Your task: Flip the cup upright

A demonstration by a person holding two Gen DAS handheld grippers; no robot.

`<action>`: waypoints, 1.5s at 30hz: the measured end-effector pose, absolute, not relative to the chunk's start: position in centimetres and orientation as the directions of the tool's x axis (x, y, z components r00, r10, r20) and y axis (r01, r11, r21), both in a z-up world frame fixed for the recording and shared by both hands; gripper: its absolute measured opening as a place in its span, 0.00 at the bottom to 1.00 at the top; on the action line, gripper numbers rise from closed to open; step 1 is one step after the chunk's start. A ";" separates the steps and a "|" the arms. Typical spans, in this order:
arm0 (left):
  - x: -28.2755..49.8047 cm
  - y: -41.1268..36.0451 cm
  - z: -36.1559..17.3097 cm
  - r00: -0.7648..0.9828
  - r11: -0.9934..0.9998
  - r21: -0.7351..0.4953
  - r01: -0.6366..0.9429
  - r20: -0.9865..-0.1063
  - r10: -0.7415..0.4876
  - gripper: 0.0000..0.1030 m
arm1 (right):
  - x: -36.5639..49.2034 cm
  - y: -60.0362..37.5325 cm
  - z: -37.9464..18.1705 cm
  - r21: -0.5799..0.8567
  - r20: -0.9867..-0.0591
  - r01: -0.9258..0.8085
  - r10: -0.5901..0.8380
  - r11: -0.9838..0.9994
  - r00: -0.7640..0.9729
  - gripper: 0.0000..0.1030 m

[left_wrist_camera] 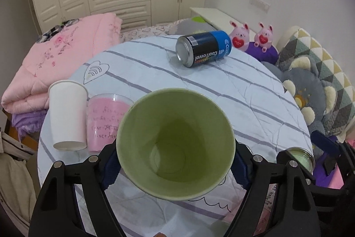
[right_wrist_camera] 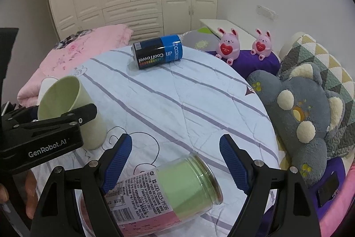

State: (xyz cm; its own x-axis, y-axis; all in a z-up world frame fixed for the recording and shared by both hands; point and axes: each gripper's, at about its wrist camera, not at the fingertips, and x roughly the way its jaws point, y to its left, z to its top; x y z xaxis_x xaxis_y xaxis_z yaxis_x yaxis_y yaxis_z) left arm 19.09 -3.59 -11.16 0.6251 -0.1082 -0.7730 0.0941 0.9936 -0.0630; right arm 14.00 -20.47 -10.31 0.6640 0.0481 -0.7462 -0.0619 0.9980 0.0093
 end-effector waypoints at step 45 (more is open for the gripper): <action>1.2 0.3 0.5 0.851 0.997 0.043 0.062 -0.524 -0.030 1.00 | 0.9 -17.5 0.5 -0.054 -0.463 -0.041 0.011 0.998 0.886 0.80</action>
